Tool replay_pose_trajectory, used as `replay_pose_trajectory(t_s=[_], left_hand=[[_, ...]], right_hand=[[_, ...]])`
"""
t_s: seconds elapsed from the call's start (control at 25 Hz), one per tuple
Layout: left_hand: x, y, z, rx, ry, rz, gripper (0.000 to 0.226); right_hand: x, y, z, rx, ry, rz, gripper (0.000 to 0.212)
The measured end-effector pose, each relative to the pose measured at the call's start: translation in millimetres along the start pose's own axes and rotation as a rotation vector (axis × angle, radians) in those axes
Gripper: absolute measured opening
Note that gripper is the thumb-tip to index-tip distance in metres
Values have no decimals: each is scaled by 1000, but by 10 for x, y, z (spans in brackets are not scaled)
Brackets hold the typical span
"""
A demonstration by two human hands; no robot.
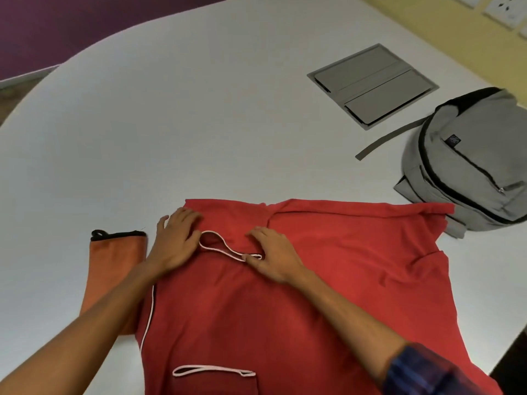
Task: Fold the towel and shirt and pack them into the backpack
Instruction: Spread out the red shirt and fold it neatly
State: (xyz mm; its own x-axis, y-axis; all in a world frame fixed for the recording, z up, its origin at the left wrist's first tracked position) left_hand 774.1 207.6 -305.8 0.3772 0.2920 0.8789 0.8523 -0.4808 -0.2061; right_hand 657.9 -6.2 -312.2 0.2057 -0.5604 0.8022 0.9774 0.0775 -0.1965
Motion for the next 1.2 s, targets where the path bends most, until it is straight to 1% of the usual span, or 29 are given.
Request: replay_pose_trajectory(t_s=[0.04,0.16,0.24,0.32,0.36,0.44,0.48,0.56,0.6,0.72,0.8,0.96,1.08,1.2], left_hand=[[-37,0,-66,-17,0,-16,65],[-205,3,-149,-80,32,100,72],[-296,-81,-137,-117,112,145,76],[-336,-243,-100,-97,103,141,80],[-336,-338,-90,-87,71,123,78],[-330,-532,-91,-85,16,83,68],[-334,-627,-100,-84,5,71,63],[-352,-829,-102,-74,35,59,61],[-369,-921,-99,-69,75,55,64],[-426,-1234,-173,-63,189,27,72],[-485,-1506,-305,-94,208,7,68],[-729,-2232,-590,-223,191,-13,54],[-928,-2685,-682,-263,180,28,51],[-1104,-2991,-679,-281,206,131,64]], right_hand=[[-28,-2,19,7,-60,13,71],[-123,8,42,30,-187,133,60],[-138,-48,52,38,-205,120,58],[-131,-190,75,25,-191,77,62],[-135,-296,89,8,-178,60,66],[-155,-545,99,-23,-151,21,76],[-167,-674,96,-36,-139,16,78],[-196,-932,80,-64,-134,27,78],[-205,-1049,63,-74,-143,37,76],[-198,-1408,4,-78,-174,53,61],[-177,-1649,-53,-71,-213,69,58],[-164,-2184,-221,-95,-234,110,55],[-165,-2570,-316,-104,-237,133,45],[-173,-2897,-334,-103,-214,168,35]])
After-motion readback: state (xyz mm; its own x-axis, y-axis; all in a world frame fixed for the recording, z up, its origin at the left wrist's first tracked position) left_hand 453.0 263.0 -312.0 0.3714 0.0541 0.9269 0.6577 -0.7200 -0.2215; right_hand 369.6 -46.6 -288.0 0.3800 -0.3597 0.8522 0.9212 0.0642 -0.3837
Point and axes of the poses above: each hand's wrist, its own y-axis towards the middle knuckle, its own x-axis out of the back of the hand, z = x × y, the point moved 3 cm from there along y, towards the middle knuckle, and after that the axes turned 3 degrees about x, right-handed, at the moved point
